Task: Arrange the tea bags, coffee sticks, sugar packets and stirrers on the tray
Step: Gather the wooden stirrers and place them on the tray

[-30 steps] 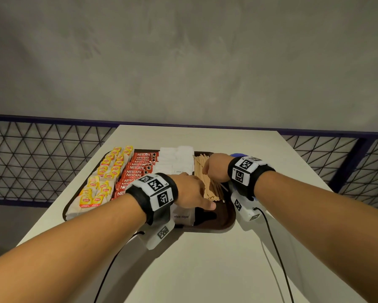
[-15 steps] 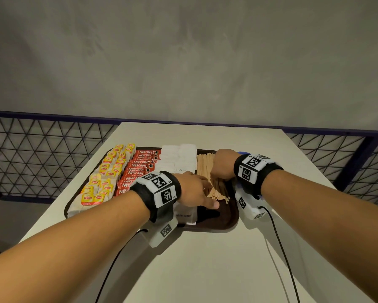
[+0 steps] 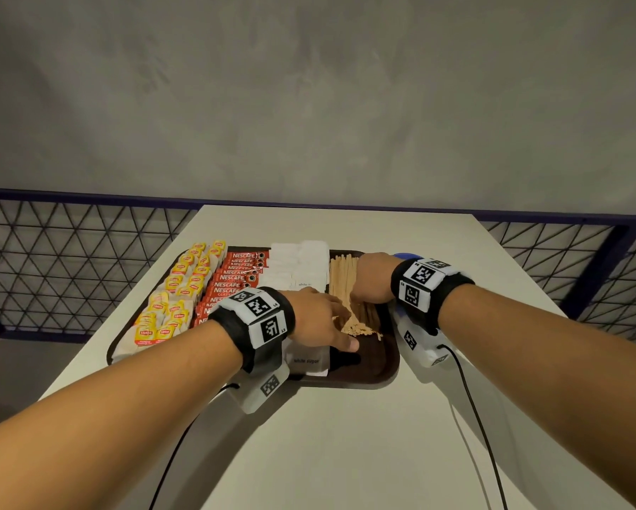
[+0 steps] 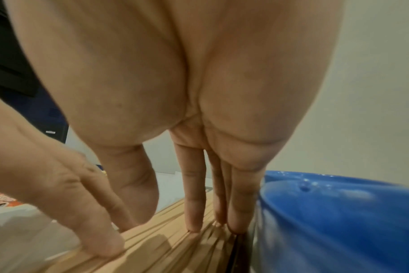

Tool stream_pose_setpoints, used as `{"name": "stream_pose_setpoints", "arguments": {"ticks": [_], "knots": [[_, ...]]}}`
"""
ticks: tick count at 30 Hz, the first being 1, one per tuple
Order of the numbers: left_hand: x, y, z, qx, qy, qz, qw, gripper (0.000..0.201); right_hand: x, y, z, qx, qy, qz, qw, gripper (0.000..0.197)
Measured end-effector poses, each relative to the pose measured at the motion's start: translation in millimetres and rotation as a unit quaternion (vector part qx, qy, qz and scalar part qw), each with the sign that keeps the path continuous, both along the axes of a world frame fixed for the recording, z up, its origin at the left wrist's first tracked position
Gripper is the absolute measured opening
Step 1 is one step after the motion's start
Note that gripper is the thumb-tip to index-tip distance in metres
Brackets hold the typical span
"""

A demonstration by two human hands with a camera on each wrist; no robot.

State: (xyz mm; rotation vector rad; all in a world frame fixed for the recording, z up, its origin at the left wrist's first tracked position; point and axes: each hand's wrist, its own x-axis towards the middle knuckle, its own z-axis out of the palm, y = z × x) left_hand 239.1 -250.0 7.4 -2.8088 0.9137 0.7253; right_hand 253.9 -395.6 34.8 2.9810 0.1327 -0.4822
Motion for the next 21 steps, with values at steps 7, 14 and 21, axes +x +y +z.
{"name": "stream_pose_setpoints", "arguments": {"ticks": [7,14,21], "knots": [[-3.1,-0.6,6.9,-0.007,-0.014,-0.001,1.000,0.076,-5.8,5.3,-2.4,-0.025,0.031,0.051,0.998,0.027],[-1.5,2.9,0.6,-0.053,0.004,0.018,0.998,0.081,-9.1,0.1,-3.0,0.002,-0.004,0.037,0.999,0.025],[-6.0,8.8,2.4,-0.024,-0.002,0.010,1.000,0.075,-6.5,2.6,-8.6,0.013,0.028,0.046,0.998,0.040]]}}
